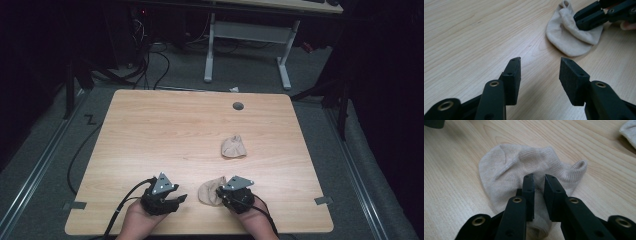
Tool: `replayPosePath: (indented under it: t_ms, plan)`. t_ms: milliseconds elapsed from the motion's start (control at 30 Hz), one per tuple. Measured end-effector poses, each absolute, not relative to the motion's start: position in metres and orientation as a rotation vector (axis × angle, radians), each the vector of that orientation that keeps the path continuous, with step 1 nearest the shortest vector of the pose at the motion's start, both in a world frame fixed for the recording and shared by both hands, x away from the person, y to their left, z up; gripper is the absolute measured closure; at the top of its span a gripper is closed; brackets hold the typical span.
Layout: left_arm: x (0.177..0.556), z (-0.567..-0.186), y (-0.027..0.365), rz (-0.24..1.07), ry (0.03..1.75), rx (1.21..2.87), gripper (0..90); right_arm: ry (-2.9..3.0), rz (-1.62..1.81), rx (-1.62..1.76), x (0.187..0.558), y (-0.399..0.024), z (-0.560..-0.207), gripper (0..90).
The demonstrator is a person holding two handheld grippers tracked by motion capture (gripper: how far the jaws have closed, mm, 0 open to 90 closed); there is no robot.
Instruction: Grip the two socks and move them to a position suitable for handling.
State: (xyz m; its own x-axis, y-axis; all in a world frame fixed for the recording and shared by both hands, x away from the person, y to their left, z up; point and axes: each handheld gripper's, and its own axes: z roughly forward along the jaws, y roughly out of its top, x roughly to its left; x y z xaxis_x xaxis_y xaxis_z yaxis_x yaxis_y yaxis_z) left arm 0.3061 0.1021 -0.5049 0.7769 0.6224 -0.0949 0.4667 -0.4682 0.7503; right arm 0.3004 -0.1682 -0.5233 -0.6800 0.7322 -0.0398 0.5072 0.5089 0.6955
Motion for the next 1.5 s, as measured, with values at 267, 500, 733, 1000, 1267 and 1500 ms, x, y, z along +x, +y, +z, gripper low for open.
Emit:
replayPosePath:
  t_ms: [267, 500, 733, 1000, 1267, 1500]
  plan:
    - [0.305, -0.508, 0.088, 0.216, 0.768, 2.177, 51.1, 2.432, 0.961, 1.009, 0.293, -0.162, -0.524, 77.3]
    - [0.304, -0.509, 0.073, 0.211, 0.718, 2.205, 62.4, 2.444, 0.97, 0.988, 0.287, -0.157, -0.524, 76.6]
    - [0.305, -0.508, 0.07, 0.22, 0.715, 2.212, 78.3, 2.441, 0.958, 0.974, 0.284, -0.154, -0.524, 75.9]
    - [0.306, -0.505, 0.077, 0.23, 0.736, 2.188, 85.3, 2.442, 0.953, 0.97, 0.284, -0.155, -0.523, 72.0]
    - [0.305, -0.509, 0.067, 0.239, 0.692, 2.238, 86.6, 2.399, 0.924, 0.973, 0.281, -0.156, -0.516, 65.0]
    - [0.31, -0.514, 0.065, 0.219, 0.696, 2.253, 86.1, 2.348, 1.053, 0.954, 0.269, -0.154, -0.499, 60.5]
